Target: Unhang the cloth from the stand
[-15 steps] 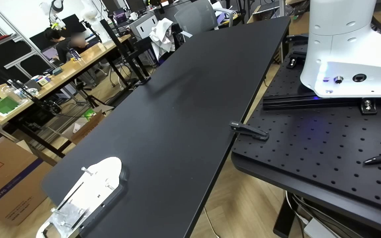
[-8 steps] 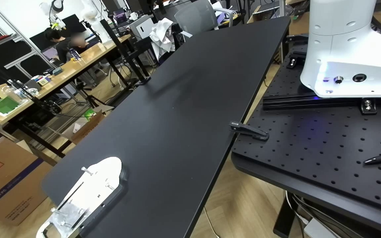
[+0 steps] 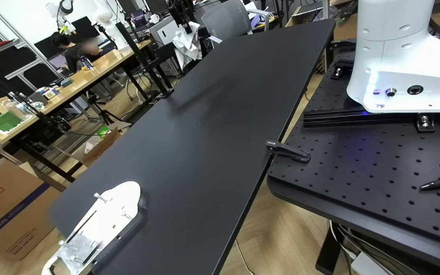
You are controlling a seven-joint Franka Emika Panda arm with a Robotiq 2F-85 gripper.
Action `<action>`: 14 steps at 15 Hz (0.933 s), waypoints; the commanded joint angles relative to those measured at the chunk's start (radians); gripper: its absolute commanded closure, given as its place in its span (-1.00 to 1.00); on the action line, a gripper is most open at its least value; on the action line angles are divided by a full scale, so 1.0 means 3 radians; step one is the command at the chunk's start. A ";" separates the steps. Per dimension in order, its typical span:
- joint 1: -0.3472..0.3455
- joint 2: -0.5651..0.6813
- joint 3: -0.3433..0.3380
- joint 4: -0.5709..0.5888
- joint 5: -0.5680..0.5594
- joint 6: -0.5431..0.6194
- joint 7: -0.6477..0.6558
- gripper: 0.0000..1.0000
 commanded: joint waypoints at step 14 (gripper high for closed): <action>0.0110 -0.0373 0.0155 0.0010 -0.0081 -0.0326 -0.0266 0.97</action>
